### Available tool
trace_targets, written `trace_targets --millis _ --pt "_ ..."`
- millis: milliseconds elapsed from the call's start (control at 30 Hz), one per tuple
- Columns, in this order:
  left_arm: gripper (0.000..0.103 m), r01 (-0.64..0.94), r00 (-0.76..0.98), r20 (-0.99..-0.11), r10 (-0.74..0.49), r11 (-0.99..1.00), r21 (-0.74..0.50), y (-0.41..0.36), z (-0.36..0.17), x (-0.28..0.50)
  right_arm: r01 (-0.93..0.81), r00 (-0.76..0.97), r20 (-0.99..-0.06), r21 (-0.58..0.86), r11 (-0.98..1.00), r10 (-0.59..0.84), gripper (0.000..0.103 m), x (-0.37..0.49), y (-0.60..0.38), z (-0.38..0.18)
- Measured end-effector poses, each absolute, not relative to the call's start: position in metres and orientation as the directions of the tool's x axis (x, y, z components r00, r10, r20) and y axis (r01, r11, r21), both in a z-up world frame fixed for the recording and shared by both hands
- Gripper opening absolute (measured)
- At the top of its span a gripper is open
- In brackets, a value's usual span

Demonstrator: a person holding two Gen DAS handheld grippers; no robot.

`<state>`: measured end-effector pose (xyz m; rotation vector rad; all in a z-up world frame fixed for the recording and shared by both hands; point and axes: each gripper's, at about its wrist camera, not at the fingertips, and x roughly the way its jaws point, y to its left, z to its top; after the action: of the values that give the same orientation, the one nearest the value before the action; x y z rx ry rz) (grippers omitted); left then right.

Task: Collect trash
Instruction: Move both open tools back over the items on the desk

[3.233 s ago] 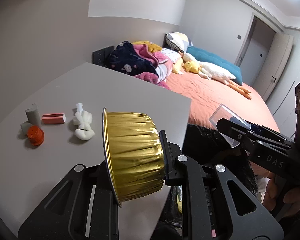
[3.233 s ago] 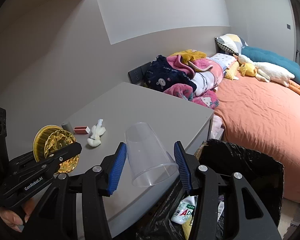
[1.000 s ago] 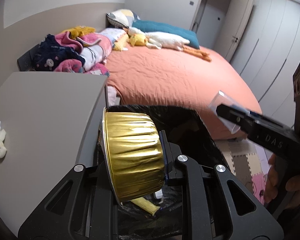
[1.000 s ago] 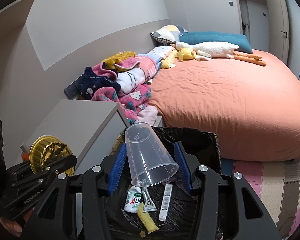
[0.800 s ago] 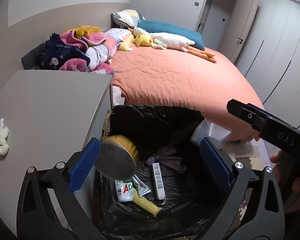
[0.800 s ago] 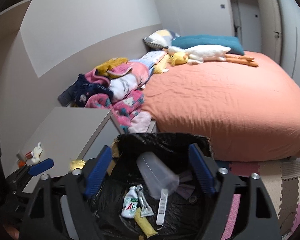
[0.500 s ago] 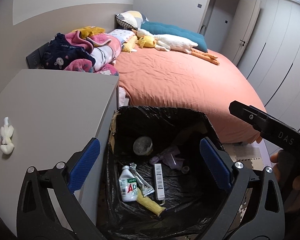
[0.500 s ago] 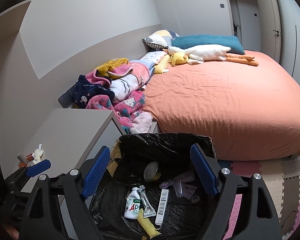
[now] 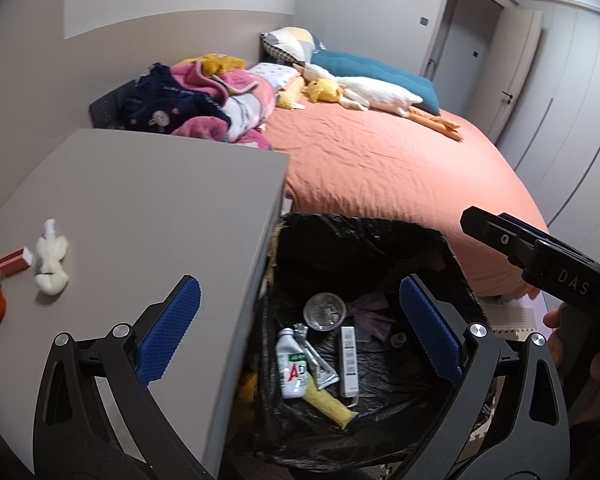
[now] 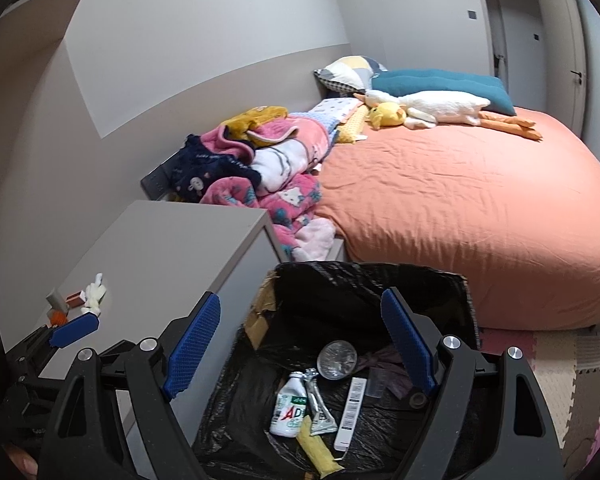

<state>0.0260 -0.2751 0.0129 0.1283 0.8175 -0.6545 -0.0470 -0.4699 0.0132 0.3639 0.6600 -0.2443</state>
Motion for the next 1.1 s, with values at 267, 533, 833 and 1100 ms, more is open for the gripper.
trace_targets --millis 267,533,833,1100 --pt "0.097 0.518 0.546 -0.708 -0.448 0.844 -0.135 -0.235 0.014 0.035 0.257 0.78 -0.625 0.253 0.933 -0.046 0.083 -0.028 -0.436 0.016" --pt "0.097 0.439 0.592 -0.706 -0.388 0.89 -0.121 -0.191 0.014 0.044 0.186 0.783 -0.622 0.26 0.947 0.017 0.083 -0.005 -0.397 0.016" --pt "0.097 0.342 0.636 -0.706 -0.311 0.934 -0.104 -0.136 0.01 0.054 0.1 0.779 -0.619 0.271 0.957 0.094 0.083 0.023 -0.351 0.013" --pt "0.097 0.267 0.654 -0.708 -0.265 0.957 -0.112 -0.098 0.006 0.062 0.035 0.766 -0.626 0.268 0.963 0.146 0.083 0.045 -0.316 0.01"
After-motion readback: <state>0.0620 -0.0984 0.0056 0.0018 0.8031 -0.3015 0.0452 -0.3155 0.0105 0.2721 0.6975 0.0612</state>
